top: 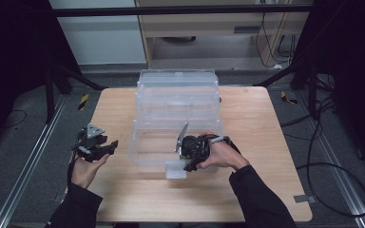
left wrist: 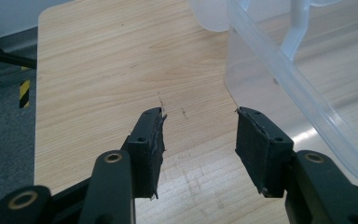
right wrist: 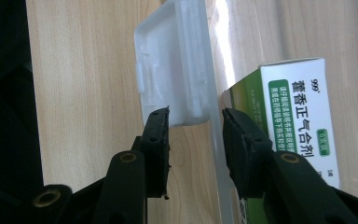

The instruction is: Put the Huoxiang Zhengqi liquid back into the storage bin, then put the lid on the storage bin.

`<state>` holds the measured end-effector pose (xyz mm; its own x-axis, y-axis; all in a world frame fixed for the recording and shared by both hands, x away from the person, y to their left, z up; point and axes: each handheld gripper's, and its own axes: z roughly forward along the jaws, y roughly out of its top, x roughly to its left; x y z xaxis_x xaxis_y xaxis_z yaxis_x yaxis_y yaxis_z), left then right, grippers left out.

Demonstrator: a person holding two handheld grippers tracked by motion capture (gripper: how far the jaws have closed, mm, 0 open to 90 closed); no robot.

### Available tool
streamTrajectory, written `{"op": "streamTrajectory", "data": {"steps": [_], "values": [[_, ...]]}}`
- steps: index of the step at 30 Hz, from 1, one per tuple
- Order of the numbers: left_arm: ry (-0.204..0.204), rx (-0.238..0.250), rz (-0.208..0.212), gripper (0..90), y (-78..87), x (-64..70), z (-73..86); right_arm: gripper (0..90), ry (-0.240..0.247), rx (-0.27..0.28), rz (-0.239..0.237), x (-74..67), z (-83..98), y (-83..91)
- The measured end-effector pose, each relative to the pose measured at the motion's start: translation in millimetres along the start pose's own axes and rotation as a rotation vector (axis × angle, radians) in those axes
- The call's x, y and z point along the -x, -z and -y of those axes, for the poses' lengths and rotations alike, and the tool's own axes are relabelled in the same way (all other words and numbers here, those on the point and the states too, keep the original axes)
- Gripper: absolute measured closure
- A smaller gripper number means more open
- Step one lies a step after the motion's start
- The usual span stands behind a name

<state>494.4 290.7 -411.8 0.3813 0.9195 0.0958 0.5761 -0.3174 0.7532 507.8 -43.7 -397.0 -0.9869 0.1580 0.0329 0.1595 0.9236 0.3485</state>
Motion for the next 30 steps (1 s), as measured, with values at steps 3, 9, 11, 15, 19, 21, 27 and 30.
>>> {"op": "streamTrajectory", "data": {"steps": [3, 9, 11, 15, 19, 21, 27, 30], "values": [[-0.002, 0.002, 0.000, 50.3, 0.6, 0.0, -0.3, 62.7, -0.008, -0.008, -0.002, 0.4, -1.0, -1.6], [-0.001, 0.016, 0.000, 50.3, 4.5, -1.1, -1.8, 63.1, -0.007, -0.032, -0.010, 2.3, -3.4, -8.7], [0.000, 0.018, 0.002, 50.3, 5.4, -1.5, -2.2, 63.3, -0.009, -0.031, -0.015, 3.1, -3.2, -8.8], [-0.002, 0.024, 0.000, 50.1, 7.5, -1.8, -3.3, 63.6, -0.008, -0.034, -0.022, 3.8, -3.4, -9.0], [-0.007, 0.034, -0.001, 49.3, 11.4, -3.3, -6.5, 63.8, -0.005, -0.025, -0.028, 4.5, -2.2, -9.2], [-0.009, 0.042, 0.005, 49.2, 13.6, -3.5, -8.6, 63.8, 0.003, -0.022, -0.028, 4.8, -1.9, -9.4], [-0.028, 0.070, 0.017, 48.7, 20.0, -4.5, -19.5, 63.9, 0.007, -0.024, -0.034, 5.6, -2.2, -9.4], [-0.034, 0.085, 0.027, 48.4, 20.4, -5.1, -25.5, 63.9, 0.005, -0.020, -0.034, 5.7, -1.5, -9.6]]}}
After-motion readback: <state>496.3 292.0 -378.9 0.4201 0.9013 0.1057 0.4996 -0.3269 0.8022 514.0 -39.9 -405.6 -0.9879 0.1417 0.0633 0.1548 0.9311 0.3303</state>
